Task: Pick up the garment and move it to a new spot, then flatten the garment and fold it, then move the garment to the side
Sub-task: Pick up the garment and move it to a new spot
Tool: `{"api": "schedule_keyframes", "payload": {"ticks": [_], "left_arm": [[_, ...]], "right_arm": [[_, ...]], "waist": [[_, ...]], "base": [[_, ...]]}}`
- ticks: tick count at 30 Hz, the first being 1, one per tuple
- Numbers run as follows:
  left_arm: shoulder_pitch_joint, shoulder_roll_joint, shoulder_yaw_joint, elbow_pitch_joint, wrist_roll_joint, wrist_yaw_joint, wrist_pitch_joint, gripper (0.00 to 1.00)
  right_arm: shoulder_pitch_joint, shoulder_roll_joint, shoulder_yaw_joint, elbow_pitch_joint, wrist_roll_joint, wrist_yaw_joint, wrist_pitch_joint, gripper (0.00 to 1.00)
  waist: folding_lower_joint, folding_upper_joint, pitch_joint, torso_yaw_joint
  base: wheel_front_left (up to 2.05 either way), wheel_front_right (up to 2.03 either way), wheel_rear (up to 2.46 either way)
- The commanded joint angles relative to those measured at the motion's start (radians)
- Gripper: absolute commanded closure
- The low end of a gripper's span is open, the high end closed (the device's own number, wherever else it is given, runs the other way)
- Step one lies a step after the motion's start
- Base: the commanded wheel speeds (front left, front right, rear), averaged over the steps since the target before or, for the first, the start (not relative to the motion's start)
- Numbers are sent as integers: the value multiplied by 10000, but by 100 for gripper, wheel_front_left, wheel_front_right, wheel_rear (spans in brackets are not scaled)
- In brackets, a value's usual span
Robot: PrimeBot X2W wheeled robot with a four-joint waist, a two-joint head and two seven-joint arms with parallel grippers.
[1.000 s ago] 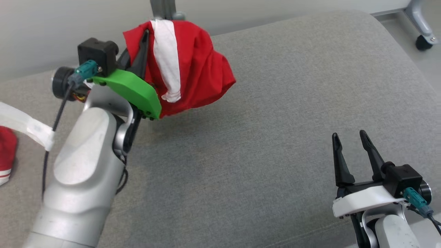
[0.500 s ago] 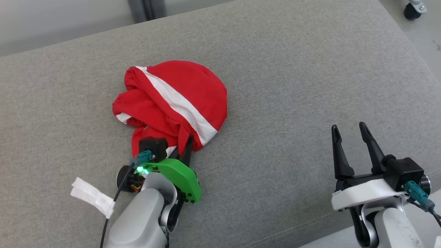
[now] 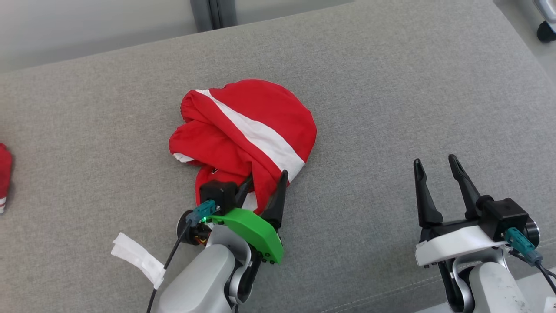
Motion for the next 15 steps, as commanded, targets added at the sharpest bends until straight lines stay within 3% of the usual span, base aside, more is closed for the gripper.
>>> {"api": "schedule_keyframes", "payload": {"ticks": [1, 8, 15], "left_arm": [[-171, 39, 13, 49, 28, 42, -118, 0], [-348, 255, 173, 15, 448, 91, -304, 0], [0, 870, 726, -392, 772, 125, -371, 0]], "right_arm": [[81, -16, -56, 33, -78, 1, -32, 0], [303, -18, -164, 112, -293, 1, -32, 0], [504, -19, -216, 180, -452, 1, -32, 0]], "waist": [[0, -1, -171, 123], [0, -1, -805, 533], [0, -1, -1561, 874]], "base": [[0, 0, 0], [0, 0, 0], [0, 0, 0]]}}
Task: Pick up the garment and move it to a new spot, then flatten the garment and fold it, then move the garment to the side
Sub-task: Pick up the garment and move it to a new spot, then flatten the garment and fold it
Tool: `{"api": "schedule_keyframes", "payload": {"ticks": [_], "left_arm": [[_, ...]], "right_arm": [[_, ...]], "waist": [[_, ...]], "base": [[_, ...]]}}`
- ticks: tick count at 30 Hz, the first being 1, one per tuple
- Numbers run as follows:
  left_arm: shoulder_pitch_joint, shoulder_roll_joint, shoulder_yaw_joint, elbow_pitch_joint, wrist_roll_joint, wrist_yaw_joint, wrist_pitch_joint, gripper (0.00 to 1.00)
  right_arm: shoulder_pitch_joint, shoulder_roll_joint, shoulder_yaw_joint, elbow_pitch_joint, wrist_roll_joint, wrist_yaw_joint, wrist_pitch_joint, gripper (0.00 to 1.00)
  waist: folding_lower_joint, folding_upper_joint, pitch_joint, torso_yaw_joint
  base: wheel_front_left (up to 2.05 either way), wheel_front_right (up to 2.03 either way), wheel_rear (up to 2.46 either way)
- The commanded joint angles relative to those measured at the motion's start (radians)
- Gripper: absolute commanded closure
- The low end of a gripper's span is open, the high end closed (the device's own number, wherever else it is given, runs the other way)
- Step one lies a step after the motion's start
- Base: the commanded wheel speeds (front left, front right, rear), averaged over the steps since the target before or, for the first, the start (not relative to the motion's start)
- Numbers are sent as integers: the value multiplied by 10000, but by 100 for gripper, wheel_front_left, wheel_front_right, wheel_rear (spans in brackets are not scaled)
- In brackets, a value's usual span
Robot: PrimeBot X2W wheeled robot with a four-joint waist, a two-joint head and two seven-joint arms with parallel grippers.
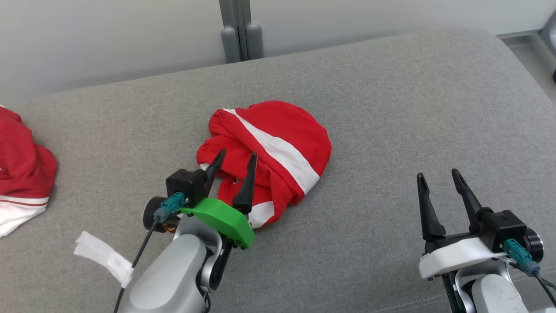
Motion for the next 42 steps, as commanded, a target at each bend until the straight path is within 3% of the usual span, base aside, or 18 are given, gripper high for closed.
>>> {"api": "schedule_keyframes", "payload": {"ticks": [1, 11, 23, 42], "left_arm": [[262, 195, 171, -146, 150, 60, -28, 0], [2533, 630, 2211, -1579, 817, 213, -24, 0], [4807, 127, 4352, -2425, 2042, -60, -25, 0], [5311, -445, 5456, -2381, 3403, -692, -26, 0]], "right_arm": [[149, -21, -56, 55, -97, 1, -32, 0], [427, -20, 56, 84, -45, 1, -31, 0], [773, -21, 393, 165, 247, 1, -31, 0], [778, -20, 561, 413, 317, 1, -31, 0]], "waist": [[1, -1, -451, 307], [1, -1, -962, 756], [1, -1, -1094, 1057], [1, -1, -1071, 950]], "base": [[0, 0, 0], [0, 0, 0], [0, 0, 0], [0, 0, 0]]}}
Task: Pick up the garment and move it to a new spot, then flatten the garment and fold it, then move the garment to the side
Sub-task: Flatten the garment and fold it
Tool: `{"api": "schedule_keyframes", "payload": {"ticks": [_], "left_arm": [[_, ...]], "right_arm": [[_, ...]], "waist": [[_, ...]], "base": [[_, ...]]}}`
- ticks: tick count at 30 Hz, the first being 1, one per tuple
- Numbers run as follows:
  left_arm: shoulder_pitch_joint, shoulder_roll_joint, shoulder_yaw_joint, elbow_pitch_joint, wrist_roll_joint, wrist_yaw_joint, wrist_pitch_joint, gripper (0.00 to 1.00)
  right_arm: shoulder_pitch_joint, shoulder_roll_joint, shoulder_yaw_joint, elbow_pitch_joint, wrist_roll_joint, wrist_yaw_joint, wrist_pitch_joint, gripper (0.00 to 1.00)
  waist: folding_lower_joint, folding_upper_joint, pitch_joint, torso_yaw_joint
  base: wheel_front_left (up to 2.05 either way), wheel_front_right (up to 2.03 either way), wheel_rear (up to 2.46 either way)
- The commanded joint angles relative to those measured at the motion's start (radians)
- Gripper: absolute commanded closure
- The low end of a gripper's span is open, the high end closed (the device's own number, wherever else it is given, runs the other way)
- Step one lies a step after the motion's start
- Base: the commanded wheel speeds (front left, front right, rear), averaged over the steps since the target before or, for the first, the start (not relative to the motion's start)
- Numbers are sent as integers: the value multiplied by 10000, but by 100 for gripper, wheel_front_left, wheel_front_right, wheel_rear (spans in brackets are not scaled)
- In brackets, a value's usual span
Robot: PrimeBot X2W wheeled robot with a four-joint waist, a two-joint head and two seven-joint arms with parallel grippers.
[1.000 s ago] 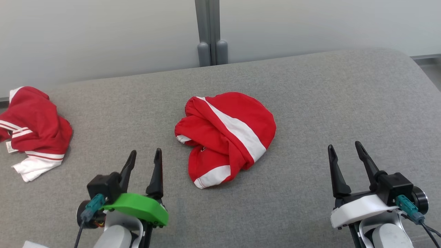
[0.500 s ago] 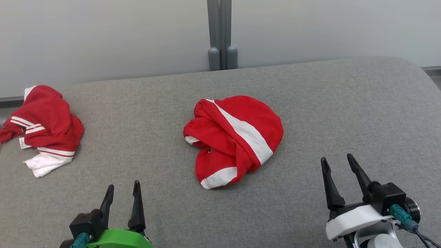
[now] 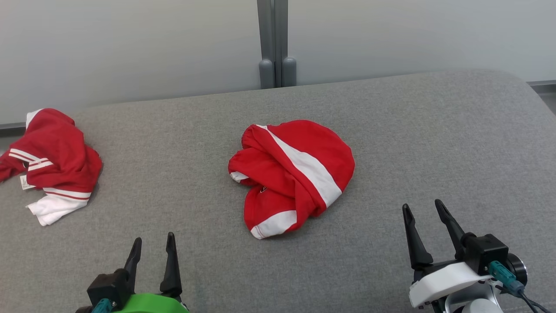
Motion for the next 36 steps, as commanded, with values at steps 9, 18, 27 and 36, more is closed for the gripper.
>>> {"api": "schedule_keyframes", "payload": {"ticks": [9, 18, 27, 36], "left_arm": [[97, -154, 281, 49, 264, -181, -9, 0], [-1020, -171, -85, 335, 602, -430, 106, 0], [-3953, -215, -1208, 874, 797, -764, 1989, 0], [-6403, -281, -1812, 2863, 15, -519, 3770, 0]], "right_arm": [[-58, -18, 26, 32, -26, 1, -31, 0], [-305, -18, 55, -52, -60, 1, -31, 0], [-784, -18, 109, -123, -23, 1, -31, 0], [-1313, -15, 347, -145, 254, 1, -31, 0]], "waist": [[0, 0, 121, -23], [0, 0, 631, -196], [0, 0, 1528, -682], [0, 0, 2579, -1700]], "base": [[0, 0, 0], [0, 0, 0], [0, 0, 0], [0, 0, 0]]}}
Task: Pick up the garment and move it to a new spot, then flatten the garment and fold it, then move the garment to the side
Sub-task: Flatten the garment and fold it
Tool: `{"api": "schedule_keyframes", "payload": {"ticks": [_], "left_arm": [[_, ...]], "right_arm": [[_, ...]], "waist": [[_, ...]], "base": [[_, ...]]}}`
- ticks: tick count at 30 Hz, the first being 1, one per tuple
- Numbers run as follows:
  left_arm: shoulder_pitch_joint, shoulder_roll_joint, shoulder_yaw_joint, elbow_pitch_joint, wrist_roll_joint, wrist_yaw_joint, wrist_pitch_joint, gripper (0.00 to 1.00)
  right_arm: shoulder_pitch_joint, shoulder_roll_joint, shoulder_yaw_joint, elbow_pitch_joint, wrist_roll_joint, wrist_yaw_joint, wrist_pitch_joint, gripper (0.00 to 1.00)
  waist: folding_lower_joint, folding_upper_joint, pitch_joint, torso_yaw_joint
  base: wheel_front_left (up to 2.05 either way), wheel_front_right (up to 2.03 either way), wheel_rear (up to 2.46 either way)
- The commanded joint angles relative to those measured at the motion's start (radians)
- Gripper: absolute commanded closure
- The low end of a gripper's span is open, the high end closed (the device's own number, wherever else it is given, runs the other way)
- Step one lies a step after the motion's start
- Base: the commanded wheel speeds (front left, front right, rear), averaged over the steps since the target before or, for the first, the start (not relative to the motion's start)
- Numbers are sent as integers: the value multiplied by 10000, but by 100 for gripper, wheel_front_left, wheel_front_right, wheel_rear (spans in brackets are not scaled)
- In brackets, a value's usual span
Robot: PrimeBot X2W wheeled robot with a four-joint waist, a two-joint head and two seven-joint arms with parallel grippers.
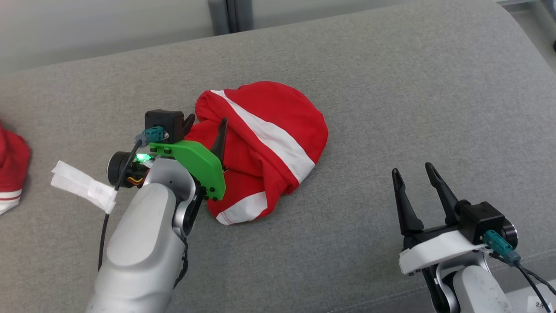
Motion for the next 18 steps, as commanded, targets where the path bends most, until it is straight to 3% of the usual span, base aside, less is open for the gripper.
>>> {"api": "schedule_keyframes", "payload": {"ticks": [1, 14, 15, 17, 18], "left_arm": [[-324, 26, -56, 284, -34, 102, 113, 0], [-1792, 26, -146, 2302, -517, 523, 368, 0], [-1866, 26, -155, 2347, -580, 528, 289, 16], [-1952, 26, -216, 2409, -643, 490, 144, 77], [-1986, 25, -262, 2408, -679, 471, 44, 100]], "right_arm": [[-172, -15, 8, -32, 109, 1, -31, 0], [-366, -12, 39, -62, 329, 1, -31, 0], [-368, -13, 51, -65, 341, 1, -31, 0], [-376, -13, 50, -63, 370, 1, -31, 0], [-380, -13, 32, -53, 380, 1, -31, 0]], "waist": [[0, 0, 658, -667], [0, 0, 1094, -1107], [0, 0, 1103, -1119], [0, 0, 1105, -1124], [0, 0, 1097, -1118]], "base": [[0, 0, 0], [0, 0, 0], [0, 0, 0], [0, 0, 0], [0, 0, 0]]}}
